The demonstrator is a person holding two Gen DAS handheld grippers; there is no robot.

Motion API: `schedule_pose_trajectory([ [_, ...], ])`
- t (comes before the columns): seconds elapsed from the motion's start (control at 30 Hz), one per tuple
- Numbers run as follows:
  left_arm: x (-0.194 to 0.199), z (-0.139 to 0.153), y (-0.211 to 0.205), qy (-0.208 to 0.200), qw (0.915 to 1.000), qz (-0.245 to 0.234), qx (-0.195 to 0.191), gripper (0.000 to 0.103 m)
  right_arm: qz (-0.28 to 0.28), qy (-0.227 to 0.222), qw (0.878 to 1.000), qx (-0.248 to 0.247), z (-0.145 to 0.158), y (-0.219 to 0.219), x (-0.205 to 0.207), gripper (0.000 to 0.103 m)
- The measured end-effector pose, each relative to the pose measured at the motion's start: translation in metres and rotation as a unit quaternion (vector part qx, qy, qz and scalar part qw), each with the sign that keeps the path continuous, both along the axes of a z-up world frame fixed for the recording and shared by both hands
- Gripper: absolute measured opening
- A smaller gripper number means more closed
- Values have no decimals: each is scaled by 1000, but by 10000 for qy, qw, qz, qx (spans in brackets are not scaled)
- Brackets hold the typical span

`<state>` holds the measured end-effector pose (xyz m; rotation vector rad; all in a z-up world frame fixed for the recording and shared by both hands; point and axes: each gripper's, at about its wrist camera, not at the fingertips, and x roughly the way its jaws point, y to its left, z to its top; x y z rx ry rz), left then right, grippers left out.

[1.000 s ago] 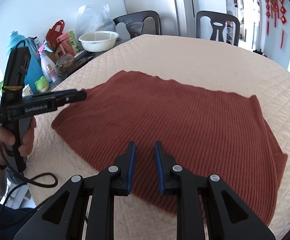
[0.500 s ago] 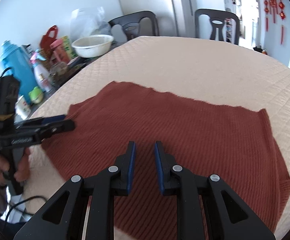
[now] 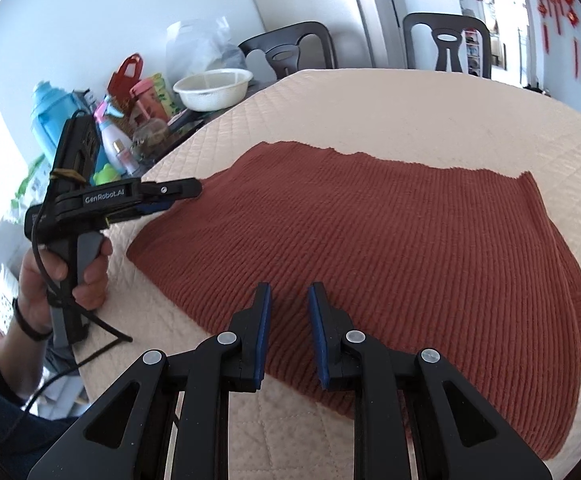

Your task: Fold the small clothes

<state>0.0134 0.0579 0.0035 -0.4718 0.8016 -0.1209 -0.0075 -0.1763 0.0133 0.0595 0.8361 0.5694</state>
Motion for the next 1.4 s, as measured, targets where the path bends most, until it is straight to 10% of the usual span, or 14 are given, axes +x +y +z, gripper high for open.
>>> schedule_pose_trajectory([
  [0.37,-27,0,-19,87,9999,-109,-15,64,6,-7,10000,81,-1,-1,0,20],
  [0.6,-15,1,-19,145,9993,-280,-180,21,-59,-53,9998,201,1,-7,0,20],
  [1.03,15,76,-98,-712,9785,-1810,-689,18,-767,-267,9954,505,20,-63,-7,20],
  [1.3,49,15,-178,79,9607,-2706,-612,18,-1199,-96,9844,1283,22,-105,-11,21],
  [1.4,43,31,-177,-60,9563,-2825,-747,26,-1263,69,9796,1563,18,-111,-7,45],
])
